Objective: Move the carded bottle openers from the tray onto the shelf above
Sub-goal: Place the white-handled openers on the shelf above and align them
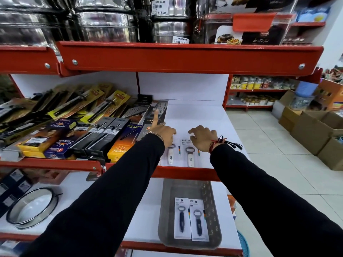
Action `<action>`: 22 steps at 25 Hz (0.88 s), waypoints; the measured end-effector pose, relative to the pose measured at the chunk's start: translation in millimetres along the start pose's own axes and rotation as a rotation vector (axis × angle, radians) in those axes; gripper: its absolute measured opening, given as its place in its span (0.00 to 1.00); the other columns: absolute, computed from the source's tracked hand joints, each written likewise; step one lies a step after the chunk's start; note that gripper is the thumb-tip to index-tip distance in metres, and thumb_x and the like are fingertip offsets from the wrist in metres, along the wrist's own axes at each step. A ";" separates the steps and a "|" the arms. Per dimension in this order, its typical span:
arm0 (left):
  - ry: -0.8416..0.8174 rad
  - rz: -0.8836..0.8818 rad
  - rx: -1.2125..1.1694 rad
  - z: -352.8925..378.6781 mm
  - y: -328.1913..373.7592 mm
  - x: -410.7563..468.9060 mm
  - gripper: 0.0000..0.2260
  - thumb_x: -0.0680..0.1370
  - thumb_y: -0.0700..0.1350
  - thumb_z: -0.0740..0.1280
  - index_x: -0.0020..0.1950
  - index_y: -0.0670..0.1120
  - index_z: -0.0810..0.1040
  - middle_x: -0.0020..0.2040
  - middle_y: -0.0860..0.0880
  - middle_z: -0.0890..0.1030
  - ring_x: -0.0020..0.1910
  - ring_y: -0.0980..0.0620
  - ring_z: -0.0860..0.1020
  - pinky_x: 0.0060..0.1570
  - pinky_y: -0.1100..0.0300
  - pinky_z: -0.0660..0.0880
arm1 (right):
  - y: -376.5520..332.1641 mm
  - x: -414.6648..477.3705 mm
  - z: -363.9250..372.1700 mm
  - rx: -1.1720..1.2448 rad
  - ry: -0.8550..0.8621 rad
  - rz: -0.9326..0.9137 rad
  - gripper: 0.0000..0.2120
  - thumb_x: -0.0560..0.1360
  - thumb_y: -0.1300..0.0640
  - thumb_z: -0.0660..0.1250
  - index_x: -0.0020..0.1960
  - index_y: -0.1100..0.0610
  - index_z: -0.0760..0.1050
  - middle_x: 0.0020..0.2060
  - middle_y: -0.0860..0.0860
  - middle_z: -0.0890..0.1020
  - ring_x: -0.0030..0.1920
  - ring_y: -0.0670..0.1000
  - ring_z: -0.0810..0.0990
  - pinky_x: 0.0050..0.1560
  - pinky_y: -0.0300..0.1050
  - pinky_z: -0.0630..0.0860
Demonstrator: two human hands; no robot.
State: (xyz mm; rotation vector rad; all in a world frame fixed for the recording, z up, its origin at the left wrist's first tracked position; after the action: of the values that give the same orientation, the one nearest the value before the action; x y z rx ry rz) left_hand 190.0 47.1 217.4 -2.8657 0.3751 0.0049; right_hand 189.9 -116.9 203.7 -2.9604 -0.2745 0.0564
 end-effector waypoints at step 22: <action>0.346 0.065 -0.387 57.9 114.9 -209.7 0.24 0.83 0.54 0.50 0.80 0.50 0.61 0.81 0.51 0.60 0.82 0.50 0.54 0.81 0.49 0.46 | 6.9 -222.7 76.1 0.017 0.247 -0.145 0.23 0.79 0.50 0.48 0.70 0.53 0.69 0.67 0.50 0.74 0.67 0.52 0.73 0.67 0.53 0.65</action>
State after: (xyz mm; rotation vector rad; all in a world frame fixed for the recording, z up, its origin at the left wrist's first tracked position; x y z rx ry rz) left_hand -40.2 7.0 140.5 -3.2348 0.5910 -0.4604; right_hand -31.7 -152.5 132.4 -2.8803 -0.4496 -0.3203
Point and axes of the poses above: each hand's wrist, its own x-axis towards the middle knuckle, its own z-axis out of the palm, y = z × x, the point moved 3 cm from there along x, towards the middle knuckle
